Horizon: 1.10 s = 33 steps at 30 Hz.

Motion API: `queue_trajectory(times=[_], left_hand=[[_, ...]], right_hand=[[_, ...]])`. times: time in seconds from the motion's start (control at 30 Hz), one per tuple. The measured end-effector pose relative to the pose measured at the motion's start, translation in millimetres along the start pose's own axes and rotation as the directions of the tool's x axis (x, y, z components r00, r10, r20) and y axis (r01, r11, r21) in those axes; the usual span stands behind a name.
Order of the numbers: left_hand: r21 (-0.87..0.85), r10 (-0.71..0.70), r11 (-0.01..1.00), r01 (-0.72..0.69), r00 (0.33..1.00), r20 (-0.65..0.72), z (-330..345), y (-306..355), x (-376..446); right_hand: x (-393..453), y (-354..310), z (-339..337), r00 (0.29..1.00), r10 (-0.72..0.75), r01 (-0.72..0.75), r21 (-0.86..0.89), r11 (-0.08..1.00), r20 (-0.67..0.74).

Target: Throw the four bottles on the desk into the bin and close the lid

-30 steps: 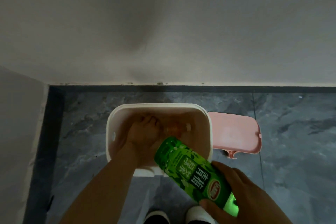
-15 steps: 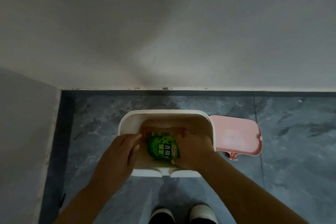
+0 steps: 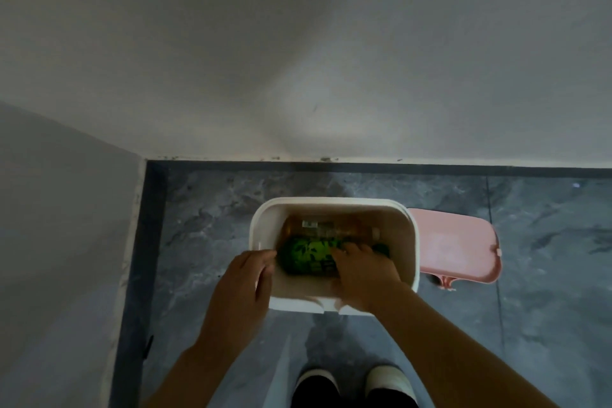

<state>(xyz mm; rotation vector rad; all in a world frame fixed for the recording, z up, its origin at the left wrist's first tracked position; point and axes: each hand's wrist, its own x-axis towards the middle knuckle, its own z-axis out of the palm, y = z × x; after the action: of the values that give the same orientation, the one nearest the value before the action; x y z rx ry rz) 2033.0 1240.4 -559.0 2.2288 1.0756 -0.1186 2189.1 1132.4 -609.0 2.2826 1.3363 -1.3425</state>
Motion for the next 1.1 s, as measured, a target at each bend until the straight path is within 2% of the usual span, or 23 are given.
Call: queue_trajectory(times=[0.1,0.23,0.33,0.47,0.7,0.83,1.1], left_hand=[[-0.078,-0.117,0.99,0.115,0.993,-0.021,-19,11,-12],[-0.165,-0.272,0.949,0.269,0.962,0.006,-59,31,-37],[-0.174,-0.366,0.915,0.364,0.93,0.023,-93,50,-66],[-0.188,-0.435,0.873,0.451,0.892,0.119,-147,73,-116],[-0.155,-0.493,0.833,0.531,0.84,0.228,-234,101,-207],[-0.147,-0.494,0.841,0.52,0.85,0.181,-266,115,-251],[-0.227,-0.578,0.762,0.606,0.795,0.182,-269,145,-334]], right_hand=[[-37,-9,-13,0.999,0.034,-0.028,0.226,0.974,-0.019],[-101,-18,-41,0.992,0.121,-0.085,0.466,0.88,-0.047],[-155,-22,-61,0.972,0.233,-0.159,0.63,0.76,-0.036],[-232,-31,-85,0.934,0.356,-0.248,0.775,0.581,0.032],[-351,-54,-123,0.924,0.364,-0.278,0.861,0.426,0.118],[-404,-63,-145,0.92,0.356,-0.296,0.888,0.352,0.165],[-471,-47,-162,0.932,0.312,-0.314,0.84,0.442,0.184]])
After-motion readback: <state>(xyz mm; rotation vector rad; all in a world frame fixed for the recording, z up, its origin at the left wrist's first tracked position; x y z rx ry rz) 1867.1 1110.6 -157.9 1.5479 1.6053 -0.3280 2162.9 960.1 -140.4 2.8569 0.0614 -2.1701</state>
